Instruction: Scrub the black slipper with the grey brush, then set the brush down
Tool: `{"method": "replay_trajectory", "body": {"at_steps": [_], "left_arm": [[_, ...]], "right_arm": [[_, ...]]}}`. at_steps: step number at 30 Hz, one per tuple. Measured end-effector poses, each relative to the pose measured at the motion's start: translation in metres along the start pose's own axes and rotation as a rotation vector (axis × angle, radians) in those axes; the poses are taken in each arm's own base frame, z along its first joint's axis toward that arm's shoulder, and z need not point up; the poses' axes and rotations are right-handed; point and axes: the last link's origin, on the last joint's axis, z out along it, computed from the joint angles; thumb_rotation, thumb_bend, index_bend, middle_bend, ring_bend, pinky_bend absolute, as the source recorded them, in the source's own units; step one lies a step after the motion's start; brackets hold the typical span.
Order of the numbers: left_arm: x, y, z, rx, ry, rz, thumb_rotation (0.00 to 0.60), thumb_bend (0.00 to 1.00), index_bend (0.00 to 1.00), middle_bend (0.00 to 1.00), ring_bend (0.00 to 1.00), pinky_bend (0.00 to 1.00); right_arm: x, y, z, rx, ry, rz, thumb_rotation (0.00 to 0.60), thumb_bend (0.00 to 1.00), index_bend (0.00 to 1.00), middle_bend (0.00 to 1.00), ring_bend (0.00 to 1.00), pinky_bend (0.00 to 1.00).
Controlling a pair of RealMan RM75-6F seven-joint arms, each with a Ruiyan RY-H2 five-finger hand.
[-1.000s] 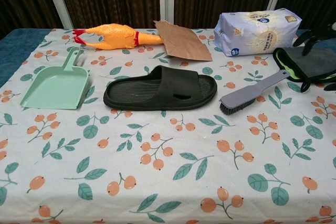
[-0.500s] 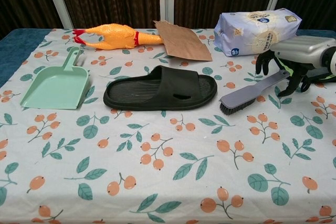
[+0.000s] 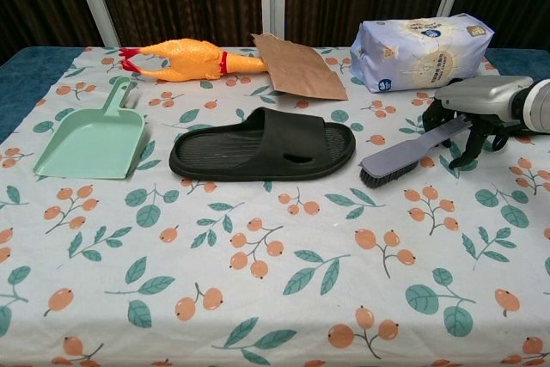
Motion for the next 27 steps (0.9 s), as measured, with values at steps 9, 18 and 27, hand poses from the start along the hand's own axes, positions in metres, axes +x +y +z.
{"method": "replay_trajectory", "body": {"at_steps": [9,18,27], "left_arm": [[0.000,-0.004,-0.003,0.009,0.007,0.000,0.600,0.03,0.12,0.08,0.01,0.09],[0.001,-0.005,-0.003,0.014,0.014,0.000,0.600,0.03,0.12,0.08,0.01,0.09],[0.000,-0.006,-0.003,0.015,0.016,-0.005,0.600,0.03,0.12,0.08,0.01,0.09]], "right_arm": [[0.002,-0.002,0.002,0.000,-0.015,0.087,0.600,0.16,0.61,0.61,0.57,0.63],[0.003,-0.012,0.005,0.024,-0.048,0.178,0.600,0.18,0.66,0.65,0.65,0.76],[0.004,-0.019,0.010,0.039,-0.044,0.187,0.600,0.31,0.93,0.84,0.88,0.98]]}}
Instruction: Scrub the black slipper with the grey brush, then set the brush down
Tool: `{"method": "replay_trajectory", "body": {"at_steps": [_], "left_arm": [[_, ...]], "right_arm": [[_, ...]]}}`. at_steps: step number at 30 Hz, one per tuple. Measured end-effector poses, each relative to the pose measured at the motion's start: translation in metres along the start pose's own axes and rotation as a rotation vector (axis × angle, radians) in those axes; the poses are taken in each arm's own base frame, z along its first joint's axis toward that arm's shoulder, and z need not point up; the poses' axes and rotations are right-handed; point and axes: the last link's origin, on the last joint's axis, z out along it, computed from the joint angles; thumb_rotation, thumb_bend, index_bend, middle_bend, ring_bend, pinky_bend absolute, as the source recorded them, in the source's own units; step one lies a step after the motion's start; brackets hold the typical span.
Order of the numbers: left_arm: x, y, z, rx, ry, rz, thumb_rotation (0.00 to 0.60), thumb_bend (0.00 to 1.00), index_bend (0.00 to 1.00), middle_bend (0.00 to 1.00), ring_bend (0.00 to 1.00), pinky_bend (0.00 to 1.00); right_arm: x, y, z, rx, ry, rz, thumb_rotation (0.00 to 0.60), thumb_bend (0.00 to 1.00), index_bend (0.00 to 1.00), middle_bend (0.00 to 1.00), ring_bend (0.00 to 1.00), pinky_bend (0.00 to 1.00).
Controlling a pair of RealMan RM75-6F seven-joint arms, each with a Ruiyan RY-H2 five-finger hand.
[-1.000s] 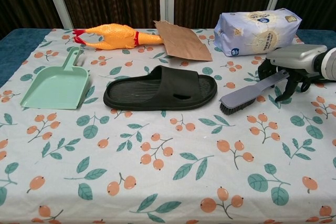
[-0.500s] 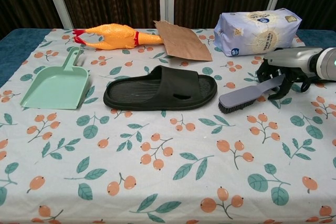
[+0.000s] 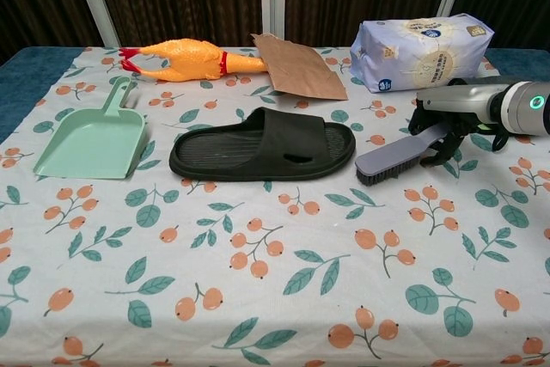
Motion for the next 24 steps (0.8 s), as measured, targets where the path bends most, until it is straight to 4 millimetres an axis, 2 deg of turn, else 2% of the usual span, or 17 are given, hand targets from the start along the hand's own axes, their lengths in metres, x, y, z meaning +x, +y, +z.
{"method": "replay_trajectory", "body": {"at_steps": [4,7,11,18,24], "left_arm": [[0.001,0.002,0.002,-0.006,0.003,-0.003,0.600,0.03,0.12,0.08,0.01,0.09],[0.002,0.002,0.003,-0.008,0.006,-0.004,0.600,0.03,0.12,0.08,0.01,0.09],[0.002,0.004,0.007,-0.017,0.010,-0.007,0.600,0.03,0.13,0.08,0.01,0.09],[0.007,0.017,0.027,-0.099,0.026,-0.059,0.600,0.02,0.13,0.09,0.01,0.09],[0.008,0.055,0.065,-0.269,-0.017,-0.160,0.600,0.02,0.13,0.12,0.03,0.10]], "right_arm": [[0.000,-0.002,0.001,0.002,-0.007,0.026,0.600,0.52,1.00,0.95,0.98,1.00],[0.000,-0.003,0.001,0.006,-0.008,0.042,0.600,0.65,1.00,0.97,1.00,1.00],[0.004,-0.002,-0.003,0.014,0.019,0.052,0.600,0.77,1.00,0.99,1.00,1.00],[0.023,0.001,-0.017,0.051,0.129,0.030,0.600,0.80,1.00,1.00,1.00,1.00],[0.050,-0.008,-0.036,0.115,0.235,0.005,0.600,0.80,1.00,1.00,1.00,1.00]]}}
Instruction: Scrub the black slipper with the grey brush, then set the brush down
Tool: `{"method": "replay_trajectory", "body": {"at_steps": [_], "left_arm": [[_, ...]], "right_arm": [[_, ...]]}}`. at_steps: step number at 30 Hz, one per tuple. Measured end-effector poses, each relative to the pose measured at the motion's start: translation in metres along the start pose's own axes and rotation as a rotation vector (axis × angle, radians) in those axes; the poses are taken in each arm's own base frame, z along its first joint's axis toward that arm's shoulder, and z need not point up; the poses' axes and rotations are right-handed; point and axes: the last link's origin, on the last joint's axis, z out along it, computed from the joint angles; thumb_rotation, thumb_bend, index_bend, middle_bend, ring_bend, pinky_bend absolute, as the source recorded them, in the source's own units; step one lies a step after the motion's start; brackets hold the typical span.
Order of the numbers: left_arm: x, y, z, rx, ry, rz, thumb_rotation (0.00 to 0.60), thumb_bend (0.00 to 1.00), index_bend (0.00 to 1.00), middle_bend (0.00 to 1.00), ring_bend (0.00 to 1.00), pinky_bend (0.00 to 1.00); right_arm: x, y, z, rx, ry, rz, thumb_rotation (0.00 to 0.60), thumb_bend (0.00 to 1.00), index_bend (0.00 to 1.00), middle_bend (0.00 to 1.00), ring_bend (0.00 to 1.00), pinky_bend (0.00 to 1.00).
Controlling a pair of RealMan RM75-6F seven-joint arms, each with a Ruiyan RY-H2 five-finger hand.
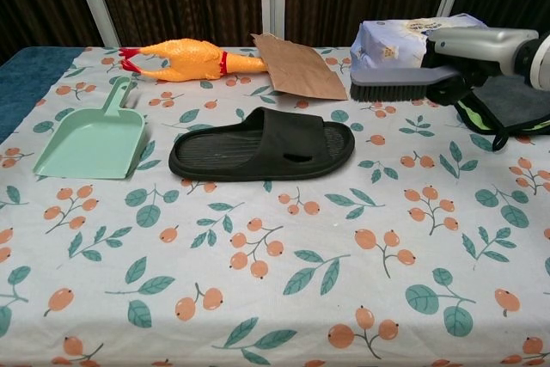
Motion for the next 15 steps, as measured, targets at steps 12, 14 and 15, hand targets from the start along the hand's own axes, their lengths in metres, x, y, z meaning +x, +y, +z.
{"method": "replay_trajectory", "body": {"at_steps": [12,14,15], "left_arm": [[-0.054,0.078,0.110,-0.245,-0.303,-0.085,0.600,0.02,0.11,0.11,0.05,0.12],[-0.071,0.091,0.126,-0.247,-0.351,-0.095,0.600,0.02,0.10,0.10,0.05,0.11],[-0.078,0.097,0.132,-0.248,-0.364,-0.101,0.600,0.02,0.10,0.09,0.05,0.12]], "right_arm": [[0.040,-0.022,-0.008,0.056,0.057,-0.069,0.600,0.80,1.00,1.00,1.00,1.00],[0.039,-0.025,-0.005,0.057,0.054,-0.074,0.600,0.80,1.00,1.00,1.00,1.00],[0.038,-0.027,-0.004,0.057,0.052,-0.076,0.600,0.80,1.00,1.00,1.00,1.00]]}}
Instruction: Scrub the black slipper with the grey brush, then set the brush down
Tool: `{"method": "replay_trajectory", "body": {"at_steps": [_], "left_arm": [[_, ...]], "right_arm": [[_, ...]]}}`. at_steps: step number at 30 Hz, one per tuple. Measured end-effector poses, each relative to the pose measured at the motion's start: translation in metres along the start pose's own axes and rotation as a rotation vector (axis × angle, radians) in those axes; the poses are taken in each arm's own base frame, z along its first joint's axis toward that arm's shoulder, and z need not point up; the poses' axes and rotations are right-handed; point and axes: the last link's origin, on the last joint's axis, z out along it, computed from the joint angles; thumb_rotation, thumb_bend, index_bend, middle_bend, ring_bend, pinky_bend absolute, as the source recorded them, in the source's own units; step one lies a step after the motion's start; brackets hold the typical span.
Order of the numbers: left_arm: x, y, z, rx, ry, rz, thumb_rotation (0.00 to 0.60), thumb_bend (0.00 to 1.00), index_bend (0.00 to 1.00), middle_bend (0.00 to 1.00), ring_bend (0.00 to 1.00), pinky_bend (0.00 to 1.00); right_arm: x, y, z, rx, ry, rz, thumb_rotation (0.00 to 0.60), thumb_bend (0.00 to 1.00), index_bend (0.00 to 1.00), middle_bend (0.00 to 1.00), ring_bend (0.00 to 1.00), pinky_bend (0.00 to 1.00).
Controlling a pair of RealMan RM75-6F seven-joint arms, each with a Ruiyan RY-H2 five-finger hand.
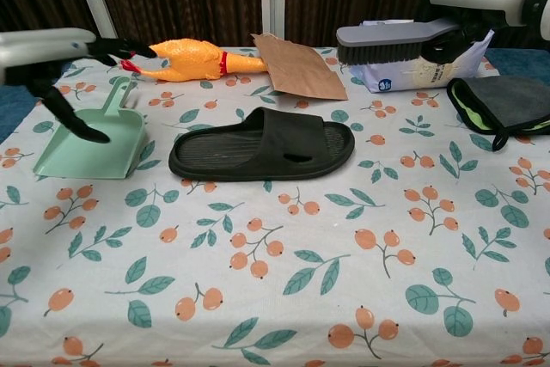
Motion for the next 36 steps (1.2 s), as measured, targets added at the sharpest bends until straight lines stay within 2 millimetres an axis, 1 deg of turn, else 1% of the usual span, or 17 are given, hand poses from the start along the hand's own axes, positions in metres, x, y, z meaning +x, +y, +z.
{"method": "replay_trajectory", "body": {"at_steps": [1,4,6,10,13,18,22,32,36], "left_arm": [[-0.005,0.005,0.012,-0.003,-0.013,-0.005,0.598,0.02,0.10,0.09,0.05,0.12],[-0.016,0.015,0.036,-0.002,-0.046,-0.003,0.590,0.02,0.10,0.09,0.04,0.12],[-0.022,0.019,0.048,0.002,-0.072,-0.004,0.589,0.02,0.10,0.09,0.05,0.11],[-0.036,0.039,0.069,-0.015,-0.133,-0.027,0.580,0.02,0.10,0.09,0.04,0.12],[-0.041,0.047,0.077,-0.025,-0.143,-0.014,0.581,0.02,0.10,0.09,0.04,0.12],[-0.050,0.053,0.090,-0.013,-0.158,-0.020,0.595,0.02,0.10,0.10,0.05,0.13],[-0.058,0.058,0.095,-0.015,-0.191,-0.011,0.599,0.02,0.13,0.14,0.06,0.17],[-0.066,0.062,0.102,-0.009,-0.174,0.000,0.600,0.02,0.28,0.36,0.25,0.29],[-0.065,0.063,0.102,-0.011,-0.163,-0.008,0.600,0.02,0.31,0.41,0.29,0.32]], "right_arm": [[-0.001,-0.002,0.002,0.000,-0.003,-0.003,0.600,0.80,1.00,1.00,1.00,1.00],[-0.005,-0.006,0.008,0.001,-0.009,-0.012,0.600,0.80,1.00,1.00,1.00,1.00],[-0.007,-0.009,0.011,0.004,-0.013,-0.016,0.600,0.80,1.00,1.00,1.00,1.00],[-0.012,-0.015,0.016,0.010,-0.017,-0.035,0.600,0.80,1.00,1.00,1.00,1.00],[-0.017,-0.019,0.019,0.018,-0.026,-0.041,0.600,0.80,1.00,1.00,1.00,1.00],[-0.028,-0.025,0.023,0.028,-0.036,-0.055,0.600,0.80,1.00,1.00,1.00,1.00],[-0.039,-0.032,0.027,0.039,-0.047,-0.050,0.600,0.80,1.00,1.00,1.00,1.00],[-0.062,-0.044,0.038,0.052,-0.033,-0.078,0.600,0.79,1.00,1.00,1.00,1.00],[-0.074,-0.050,0.044,0.054,-0.026,-0.110,0.600,0.79,1.00,1.00,1.00,1.00]]}}
